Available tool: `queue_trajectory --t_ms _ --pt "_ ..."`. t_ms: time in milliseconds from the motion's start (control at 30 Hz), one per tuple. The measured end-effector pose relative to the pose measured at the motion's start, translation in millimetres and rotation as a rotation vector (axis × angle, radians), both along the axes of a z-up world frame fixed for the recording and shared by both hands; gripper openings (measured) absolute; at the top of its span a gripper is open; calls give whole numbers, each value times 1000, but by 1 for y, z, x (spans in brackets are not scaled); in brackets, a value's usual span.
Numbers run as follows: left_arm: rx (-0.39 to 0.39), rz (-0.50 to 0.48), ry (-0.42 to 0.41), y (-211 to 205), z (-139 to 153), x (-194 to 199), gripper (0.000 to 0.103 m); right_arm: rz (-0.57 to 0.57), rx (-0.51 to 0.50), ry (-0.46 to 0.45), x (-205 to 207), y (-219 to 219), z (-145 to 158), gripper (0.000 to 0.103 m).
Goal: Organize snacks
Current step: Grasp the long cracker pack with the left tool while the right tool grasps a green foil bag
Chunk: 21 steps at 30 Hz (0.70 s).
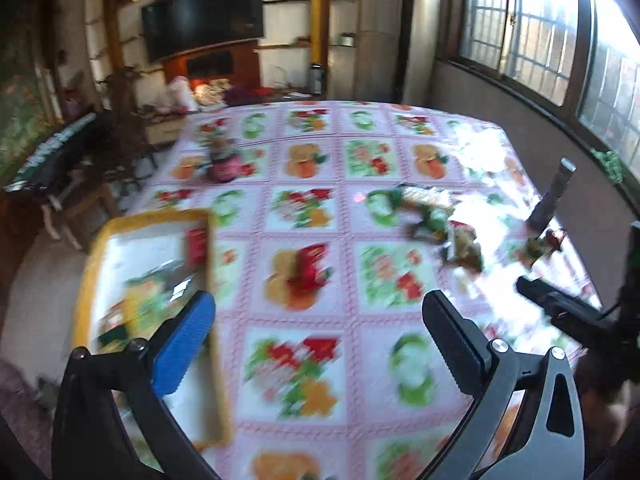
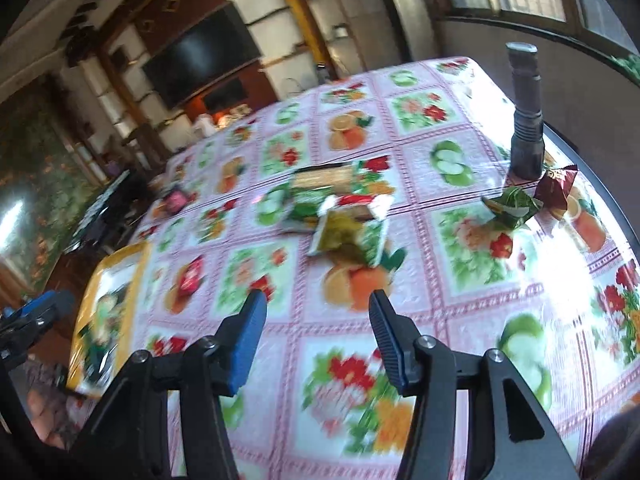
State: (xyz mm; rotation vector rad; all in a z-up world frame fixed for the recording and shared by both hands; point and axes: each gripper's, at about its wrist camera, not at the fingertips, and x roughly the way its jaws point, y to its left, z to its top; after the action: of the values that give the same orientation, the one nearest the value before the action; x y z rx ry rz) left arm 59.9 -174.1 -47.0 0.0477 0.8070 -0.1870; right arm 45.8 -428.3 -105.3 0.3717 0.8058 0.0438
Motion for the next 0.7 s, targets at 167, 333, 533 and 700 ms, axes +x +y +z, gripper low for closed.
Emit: queue_trajectory --t_ms 167,333,533,700 --pt "-26 -95 126 -54 -19 82 103 -6 -64 75 56 -4 -23 55" --pt "-29 -160 164 -101 -30 150 103 20 -98 102 87 -4 -38 55" --pt "254 -528 143 -178 -69 203 103 40 -18 107 87 -21 -39 55" --pt "427 -682 129 -201 -103 227 99 -1 -31 98 66 -42 -38 55"
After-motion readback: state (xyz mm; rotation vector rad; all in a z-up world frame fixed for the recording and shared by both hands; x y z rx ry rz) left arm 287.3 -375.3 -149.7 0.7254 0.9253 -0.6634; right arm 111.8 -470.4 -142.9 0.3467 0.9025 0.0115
